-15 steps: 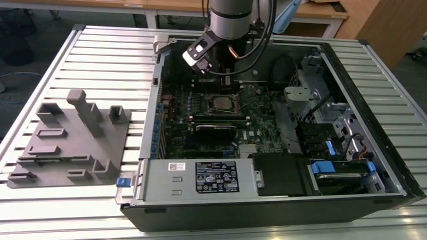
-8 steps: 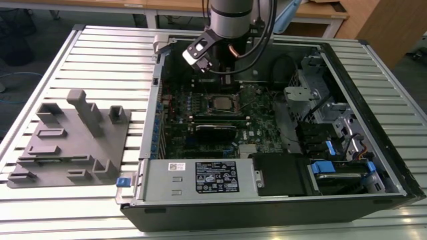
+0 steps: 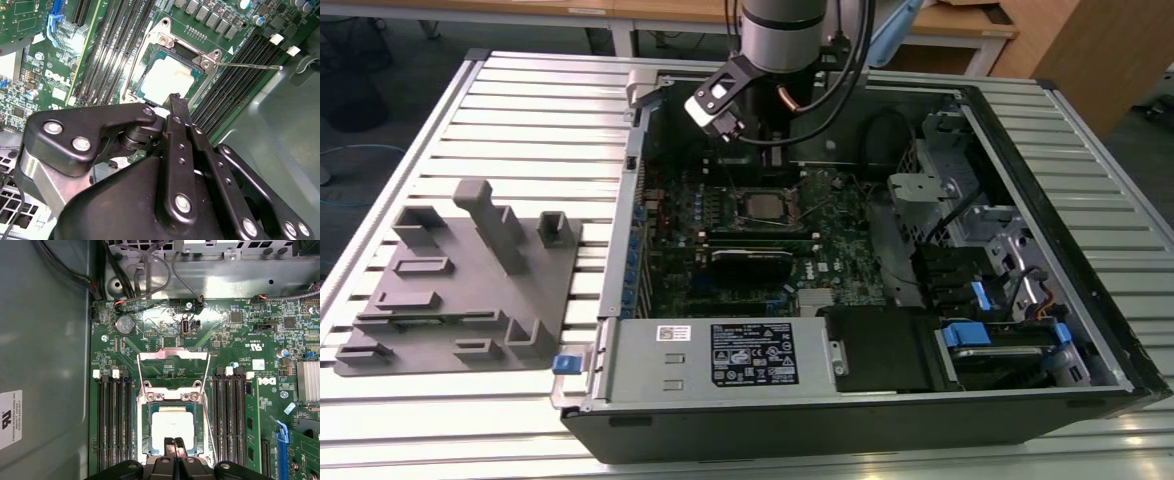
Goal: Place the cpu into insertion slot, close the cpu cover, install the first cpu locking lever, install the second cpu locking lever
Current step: 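Close the cpu cover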
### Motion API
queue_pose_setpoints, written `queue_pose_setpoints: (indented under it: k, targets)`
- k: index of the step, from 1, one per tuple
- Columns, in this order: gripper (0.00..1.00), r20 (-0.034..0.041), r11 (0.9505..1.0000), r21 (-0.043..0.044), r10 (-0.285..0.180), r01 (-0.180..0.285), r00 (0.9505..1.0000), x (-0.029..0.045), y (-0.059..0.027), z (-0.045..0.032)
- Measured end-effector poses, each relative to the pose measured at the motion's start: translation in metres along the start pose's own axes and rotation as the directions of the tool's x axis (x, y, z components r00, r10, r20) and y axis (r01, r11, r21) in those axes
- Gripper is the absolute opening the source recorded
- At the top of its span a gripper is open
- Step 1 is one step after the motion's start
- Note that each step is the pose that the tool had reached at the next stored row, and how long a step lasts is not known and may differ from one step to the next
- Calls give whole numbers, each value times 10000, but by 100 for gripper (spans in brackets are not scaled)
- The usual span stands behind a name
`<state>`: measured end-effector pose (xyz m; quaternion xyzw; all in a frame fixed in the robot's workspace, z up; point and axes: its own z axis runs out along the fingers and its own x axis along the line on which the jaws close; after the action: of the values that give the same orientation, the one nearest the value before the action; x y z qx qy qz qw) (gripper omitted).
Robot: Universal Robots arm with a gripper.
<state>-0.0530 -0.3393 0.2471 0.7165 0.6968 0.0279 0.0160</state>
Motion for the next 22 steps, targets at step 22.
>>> queue_pose_setpoints:
  k: [22]
  targets:
    - [11, -1, 10000, 0, 0, 0, 10000, 2, 6, -95]
